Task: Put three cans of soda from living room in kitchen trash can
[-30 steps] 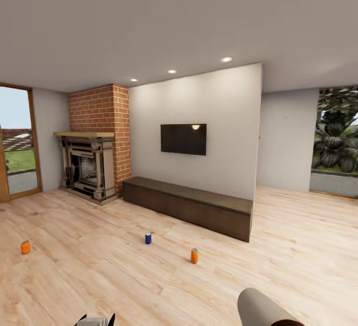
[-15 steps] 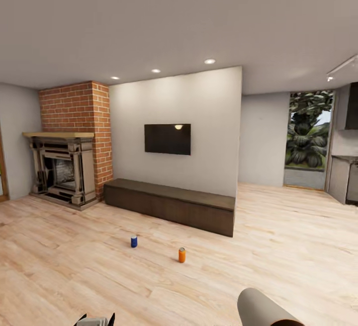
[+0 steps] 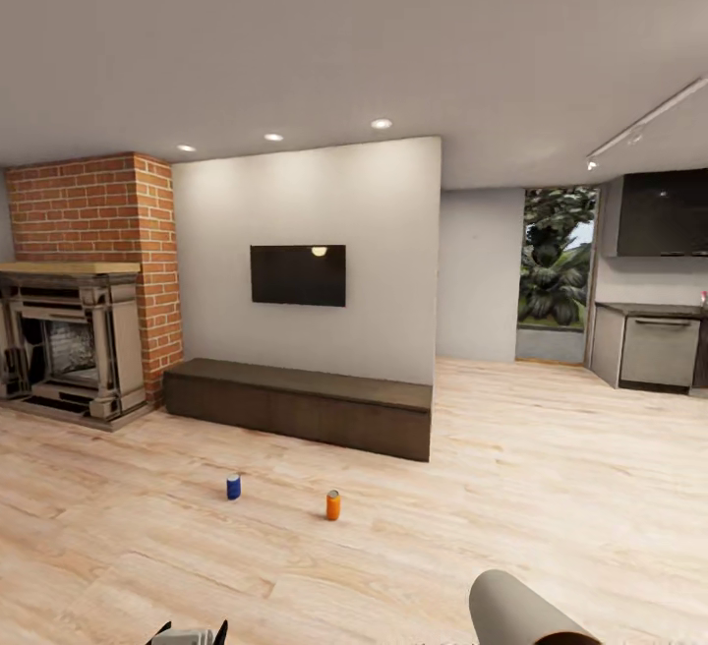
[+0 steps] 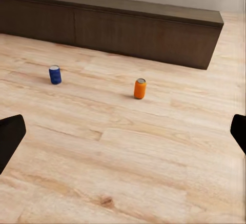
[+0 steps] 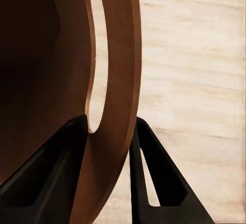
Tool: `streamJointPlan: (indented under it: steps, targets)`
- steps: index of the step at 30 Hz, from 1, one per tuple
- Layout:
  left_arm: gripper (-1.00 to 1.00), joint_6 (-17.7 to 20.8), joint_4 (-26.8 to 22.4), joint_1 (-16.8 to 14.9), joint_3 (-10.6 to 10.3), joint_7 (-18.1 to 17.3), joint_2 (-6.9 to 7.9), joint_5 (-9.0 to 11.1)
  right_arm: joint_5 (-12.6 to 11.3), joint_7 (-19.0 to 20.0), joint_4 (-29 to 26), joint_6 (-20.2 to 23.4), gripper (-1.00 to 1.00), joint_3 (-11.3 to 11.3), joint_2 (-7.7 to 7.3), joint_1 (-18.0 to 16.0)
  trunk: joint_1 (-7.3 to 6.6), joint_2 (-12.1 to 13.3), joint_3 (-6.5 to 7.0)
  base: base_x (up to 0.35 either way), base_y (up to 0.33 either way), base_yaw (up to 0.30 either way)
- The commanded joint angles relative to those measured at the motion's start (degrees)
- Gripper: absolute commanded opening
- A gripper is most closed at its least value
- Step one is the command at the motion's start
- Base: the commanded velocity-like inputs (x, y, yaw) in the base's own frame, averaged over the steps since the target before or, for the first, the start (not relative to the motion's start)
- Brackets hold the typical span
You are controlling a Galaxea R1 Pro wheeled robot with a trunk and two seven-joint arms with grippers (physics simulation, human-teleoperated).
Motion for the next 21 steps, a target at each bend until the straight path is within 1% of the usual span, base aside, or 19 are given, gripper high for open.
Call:
streamJointPlan:
  steps: [1, 7, 11, 15, 21]
  targets:
    - [1.00, 0.0, 0.0, 0.0, 0.0, 0.0, -0.01, 0.0, -0.2, 0.2, -0.1, 0.0, -1.00, -0.7, 0.00, 0.0, 0.00, 0.0, 0.01, 0.000, 0.109, -0.237]
    - [1.00, -0.1, 0.0, 0.0, 0.0, 0.0, 0.05, 0.0, -0.2, 0.2, -0.1, 0.0, -1.00, -0.8, 0.00, 0.0, 0.00, 0.0, 0.01, 0.000, 0.079, -0.210]
    - [1.00, -0.1, 0.0, 0.0, 0.0, -0.1, 0.07, 0.0, -0.2, 0.2, -0.1, 0.0, -1.00, -0.8, 0.00, 0.0, 0.00, 0.0, 0.01, 0.008, 0.025, -0.107]
    - [1.00, -0.2, -0.1, 0.0, -0.1, -0.2, 0.07, -0.1, -0.2, 0.2, -0.1, 0.0, -1.00, -0.8, 0.01, 0.0, 0.00, 0.0, 0.01, 0.186, 0.006, -0.024]
    - [1.00, -0.2, -0.1, 0.0, -0.1, -0.3, 0.07, -0.1, -0.2, 0.2, -0.1, 0.0, -1.00, -0.8, 0.01, 0.0, 0.00, 0.0, -0.01, 0.282, 0.002, -0.007]
